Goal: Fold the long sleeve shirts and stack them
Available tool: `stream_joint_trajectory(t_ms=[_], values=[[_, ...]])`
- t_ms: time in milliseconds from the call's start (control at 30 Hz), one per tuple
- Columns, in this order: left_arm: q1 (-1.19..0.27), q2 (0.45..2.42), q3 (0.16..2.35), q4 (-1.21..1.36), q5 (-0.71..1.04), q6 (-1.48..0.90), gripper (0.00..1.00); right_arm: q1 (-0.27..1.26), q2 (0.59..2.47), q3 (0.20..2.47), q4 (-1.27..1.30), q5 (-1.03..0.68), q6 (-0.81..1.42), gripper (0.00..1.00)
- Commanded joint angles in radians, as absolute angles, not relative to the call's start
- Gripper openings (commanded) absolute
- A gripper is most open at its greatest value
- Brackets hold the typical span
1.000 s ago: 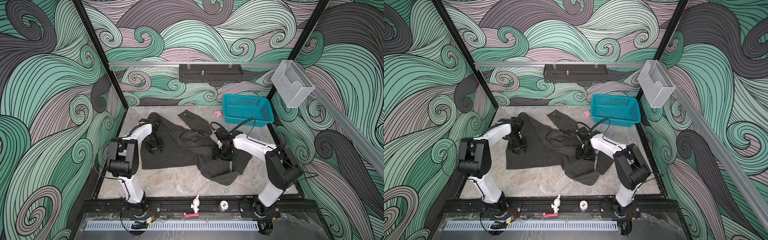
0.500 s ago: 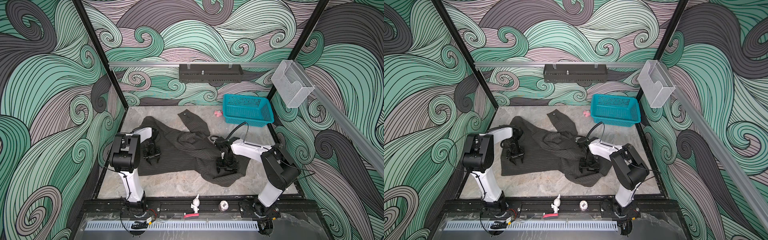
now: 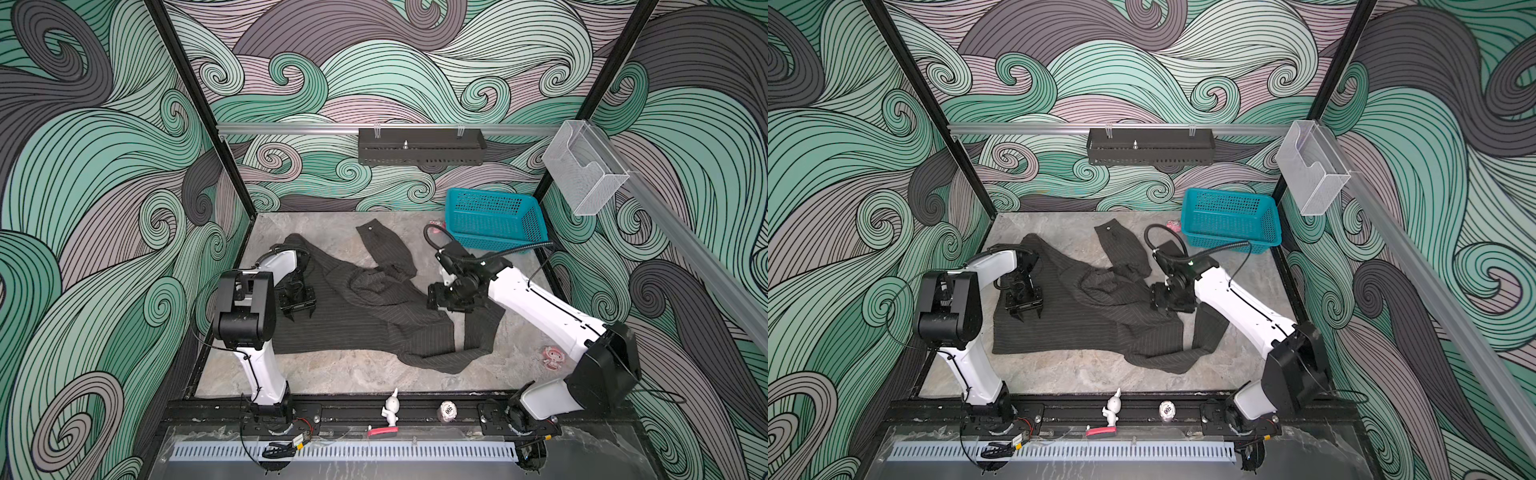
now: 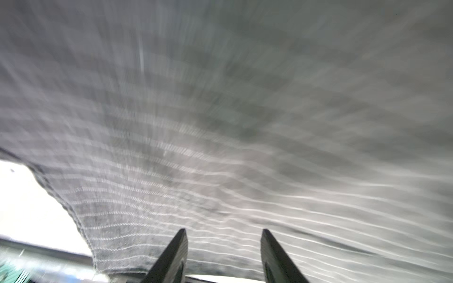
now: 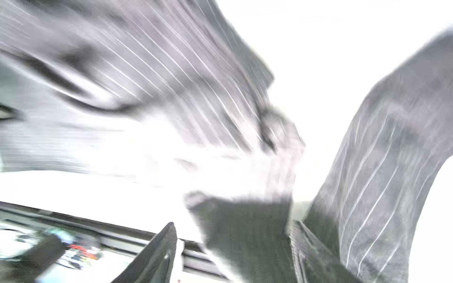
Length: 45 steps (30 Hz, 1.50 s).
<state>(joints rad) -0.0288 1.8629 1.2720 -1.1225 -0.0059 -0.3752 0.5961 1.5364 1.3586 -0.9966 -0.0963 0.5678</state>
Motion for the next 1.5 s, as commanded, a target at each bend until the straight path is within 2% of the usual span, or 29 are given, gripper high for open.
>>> stream_joint_trajectory(t_ms=[0, 267, 533, 600, 667, 700, 733, 767, 1067, 1167, 1267, 1333, 1367, 1433, 1467], values=[[-0.028, 1.89, 1.318, -1.125, 0.046, -0.382, 0.52, 0.579, 1.722, 1.505, -1.001, -0.049, 0.538, 0.76], [-0.026, 1.999, 1.334, -1.114, 0.046, -0.35, 0.51, 0.553, 2.191, 1.95, -1.008, 0.026, 0.414, 0.79], [-0.026, 2.038, 1.331, -1.11, 0.054, -0.337, 0.48, 0.509, 2.465, 2.249, -1.027, 0.042, 0.338, 0.78], [-0.026, 2.042, 1.33, -1.11, 0.05, -0.336, 0.47, 0.499, 2.501, 2.305, -1.027, 0.027, 0.318, 0.63], [-0.026, 2.044, 1.328, -1.11, 0.045, -0.336, 0.45, 0.493, 2.505, 2.355, -1.026, 0.065, 0.299, 0.26], [-0.026, 2.046, 1.328, -1.11, 0.042, -0.336, 0.45, 0.492, 2.499, 2.371, -1.022, 0.089, 0.287, 0.12], [-0.026, 2.047, 1.324, -1.109, 0.04, -0.336, 0.44, 0.49, 2.487, 2.393, -1.011, 0.112, 0.267, 0.04], [-0.026, 2.048, 1.324, -1.11, 0.035, -0.334, 0.44, 0.488, 2.47, 2.416, -1.002, 0.142, 0.25, 0.0], [-0.028, 2.055, 1.32, -1.112, 0.028, -0.332, 0.41, 0.463, 2.385, 2.564, -0.761, 0.431, 0.072, 0.0], [-0.029, 2.058, 1.321, -1.111, 0.031, -0.331, 0.4, 0.462, 2.443, 2.649, -0.67, 0.444, -0.043, 0.0], [-0.034, 2.057, 1.318, -1.109, 0.032, -0.332, 0.4, 0.462, 2.52, 2.752, -0.616, 0.377, -0.103, 0.01], [-0.035, 2.055, 1.315, -1.109, 0.032, -0.331, 0.4, 0.466, 2.537, 2.753, -0.558, 0.319, -0.122, 0.09], [-0.037, 2.054, 1.313, -1.108, 0.032, -0.331, 0.4, 0.469, 2.542, 2.746, -0.531, 0.302, -0.133, 0.18], [-0.038, 2.051, 1.313, -1.109, 0.032, -0.331, 0.4, 0.48, 2.544, 2.746, -0.516, 0.29, -0.165, 0.5], [-0.038, 2.048, 1.312, -1.107, 0.031, -0.331, 0.4, 0.484, 2.542, 2.747, -0.525, 0.292, -0.177, 0.58]])
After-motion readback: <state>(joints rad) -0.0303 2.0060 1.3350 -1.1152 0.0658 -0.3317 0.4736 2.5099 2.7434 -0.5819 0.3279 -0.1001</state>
